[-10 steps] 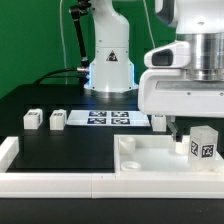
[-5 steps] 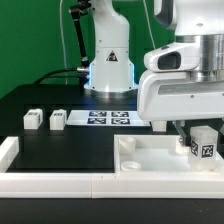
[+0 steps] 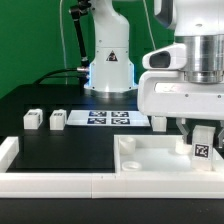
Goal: Assemble square table
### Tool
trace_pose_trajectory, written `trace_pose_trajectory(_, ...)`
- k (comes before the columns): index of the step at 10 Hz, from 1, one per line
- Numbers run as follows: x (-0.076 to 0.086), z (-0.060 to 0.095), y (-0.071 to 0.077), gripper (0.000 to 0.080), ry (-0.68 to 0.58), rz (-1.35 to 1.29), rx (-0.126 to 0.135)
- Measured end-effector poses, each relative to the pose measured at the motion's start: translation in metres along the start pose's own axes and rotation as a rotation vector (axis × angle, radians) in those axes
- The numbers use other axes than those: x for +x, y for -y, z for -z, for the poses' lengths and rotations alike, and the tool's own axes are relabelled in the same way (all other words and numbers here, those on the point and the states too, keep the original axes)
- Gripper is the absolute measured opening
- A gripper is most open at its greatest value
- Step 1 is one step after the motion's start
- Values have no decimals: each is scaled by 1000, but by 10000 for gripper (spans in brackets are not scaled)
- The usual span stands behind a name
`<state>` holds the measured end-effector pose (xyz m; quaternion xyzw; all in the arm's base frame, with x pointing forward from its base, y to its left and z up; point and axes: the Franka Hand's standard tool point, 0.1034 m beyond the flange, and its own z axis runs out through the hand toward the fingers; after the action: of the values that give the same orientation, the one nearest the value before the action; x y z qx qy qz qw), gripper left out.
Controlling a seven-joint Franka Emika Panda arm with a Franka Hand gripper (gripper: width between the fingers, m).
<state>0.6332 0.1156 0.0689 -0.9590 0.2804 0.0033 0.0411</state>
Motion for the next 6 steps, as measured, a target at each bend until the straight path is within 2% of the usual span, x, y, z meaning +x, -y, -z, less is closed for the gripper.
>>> trace_pose_trajectory(2, -1, -1, 1, 288, 40, -305, -16)
trace_pose_trajectory(4, -1, 0, 0, 290, 79, -557, -2)
trace_pose_trajectory(6, -2, -1, 1, 290, 79, -665, -7)
